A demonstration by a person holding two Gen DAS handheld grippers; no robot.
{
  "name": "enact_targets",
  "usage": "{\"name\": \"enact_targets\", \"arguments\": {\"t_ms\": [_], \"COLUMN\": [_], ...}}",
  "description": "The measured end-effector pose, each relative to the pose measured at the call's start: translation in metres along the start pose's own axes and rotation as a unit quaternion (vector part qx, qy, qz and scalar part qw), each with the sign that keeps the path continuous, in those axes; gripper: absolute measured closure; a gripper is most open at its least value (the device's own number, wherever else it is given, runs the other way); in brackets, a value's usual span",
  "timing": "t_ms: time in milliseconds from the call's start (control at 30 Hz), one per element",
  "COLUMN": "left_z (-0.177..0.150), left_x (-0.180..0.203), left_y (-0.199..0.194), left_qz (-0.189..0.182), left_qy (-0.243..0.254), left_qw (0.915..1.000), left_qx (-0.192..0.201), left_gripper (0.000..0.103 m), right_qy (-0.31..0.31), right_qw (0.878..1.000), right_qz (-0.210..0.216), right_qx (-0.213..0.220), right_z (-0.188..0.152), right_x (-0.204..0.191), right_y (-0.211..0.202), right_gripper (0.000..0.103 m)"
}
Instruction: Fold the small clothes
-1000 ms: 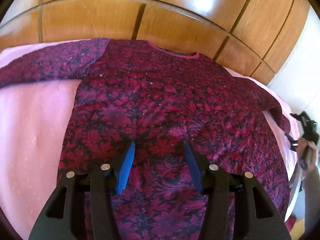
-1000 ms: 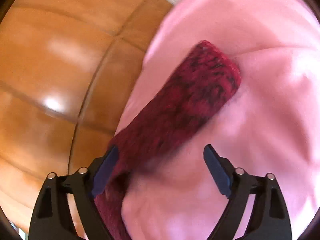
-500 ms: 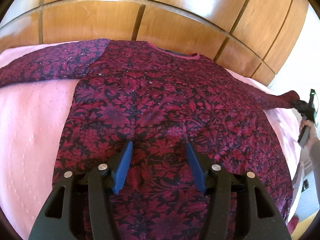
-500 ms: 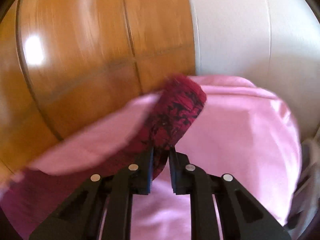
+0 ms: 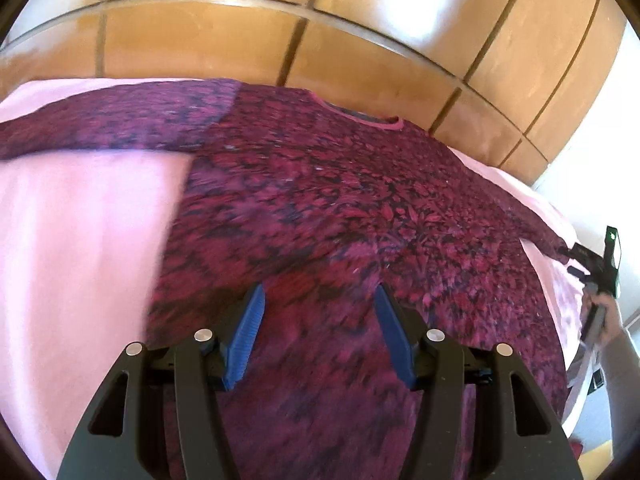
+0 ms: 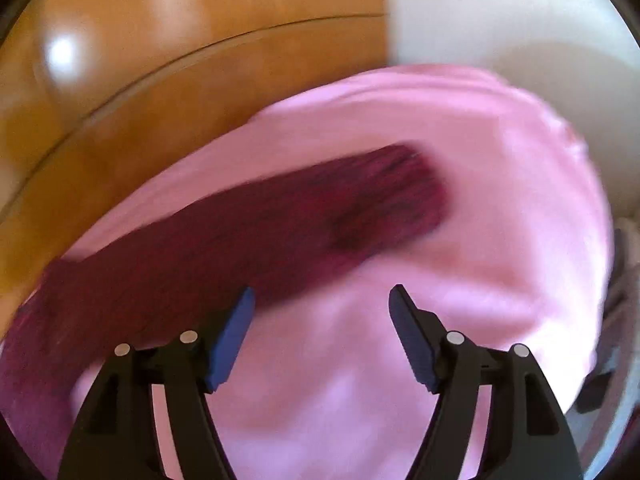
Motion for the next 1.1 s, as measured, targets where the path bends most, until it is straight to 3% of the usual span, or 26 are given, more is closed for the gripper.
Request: {"name": "enact_targets", "arguments": {"t_ms": [100, 200, 267, 400, 467, 533, 567, 633, 667, 800, 867, 933, 1000, 1067, 1100], "left_z": [-0.007, -0.017, -0.031, -0.055, -0.069, -0.078, -0.082, -0.081, -0.08, -0.079, -0.093, -0.095, -0.086, -0.07, -0.063], "left_x": [-0.02, -0.044, -0.061, -0.074, -0.074, -0.068, -0.064, -0.058, -0.056, -0.053, -0.058, -0.057, -0.056, -0.057, -0.055], "left_y": [-0.023, -0.044, -0.057, -0.066, -0.072, -0.076, -0.075, -0.077, -0.079, -0.091, -0.083, -0.082, -0.087, -0.096, -0.098], "left_qz": [0.019, 0.045, 0.052, 0.044, 0.024, 0.012, 0.001, 0.003, 0.005, 0.005, 0.012, 0.019, 0.023, 0.031, 0.036], "left_qy": [0.001, 0.002, -0.007, -0.014, -0.017, -0.009, 0.001, 0.019, 0.028, 0.053, 0.052, 0.057, 0.047, 0.045, 0.05], "left_qw": [0.9998, 0.9989, 0.9986, 0.9987, 0.9992, 0.9994, 0.9993, 0.9992, 0.9991, 0.9982, 0.9973, 0.997, 0.9977, 0.9984, 0.9981], "left_qx": [0.007, 0.011, 0.006, -0.019, -0.028, -0.03, -0.036, -0.033, -0.031, -0.029, -0.05, -0.048, -0.042, -0.017, -0.007], "left_gripper": [0.047, 0.047, 0.047, 0.049, 0.052, 0.063, 0.079, 0.088, 0.09, 0.092, 0.092, 0.091, 0.084, 0.084, 0.074], "right_qy": [-0.047, -0.082, -0.091, -0.119, -0.144, -0.157, -0.159, -0.19, -0.202, -0.256, -0.265, -0.284, -0.279, -0.266, -0.262], "right_qw": [0.992, 0.973, 0.957, 0.938, 0.935, 0.934, 0.933, 0.934, 0.933, 0.931, 0.931, 0.927, 0.931, 0.937, 0.94], "right_qz": [0.101, 0.187, 0.238, 0.277, 0.268, 0.26, 0.258, 0.236, 0.232, 0.221, 0.196, 0.162, 0.156, 0.157, 0.154], "right_qx": [-0.052, -0.105, -0.138, -0.168, -0.183, -0.19, -0.194, -0.19, -0.185, -0.136, -0.155, -0.181, -0.176, -0.166, -0.154], "right_z": [-0.053, -0.117, -0.16, -0.214, -0.241, -0.263, -0.265, -0.263, -0.255, -0.239, -0.241, -0.265, -0.265, -0.258, -0.251], "right_x": [-0.055, -0.103, -0.129, -0.157, -0.161, -0.162, -0.162, -0.162, -0.166, -0.172, -0.156, -0.148, -0.148, -0.153, -0.154], "right_y": [-0.021, -0.046, -0.067, -0.098, -0.108, -0.115, -0.115, -0.114, -0.115, -0.143, -0.127, -0.105, -0.103, -0.106, -0.109], "right_gripper": [0.034, 0.039, 0.05, 0.057, 0.057, 0.06, 0.074, 0.087, 0.089, 0.089, 0.09, 0.09, 0.088, 0.073, 0.069]}}
Point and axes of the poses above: each gripper's, at about its wrist camera, not at the fingertips, and y roughly the way its jaws point, x to its right, z to its top, the point moved 9 cm from there along y, roughly the way its jaws point, and after that the axes turned 4 degrees about z, right-handed, at the moved point
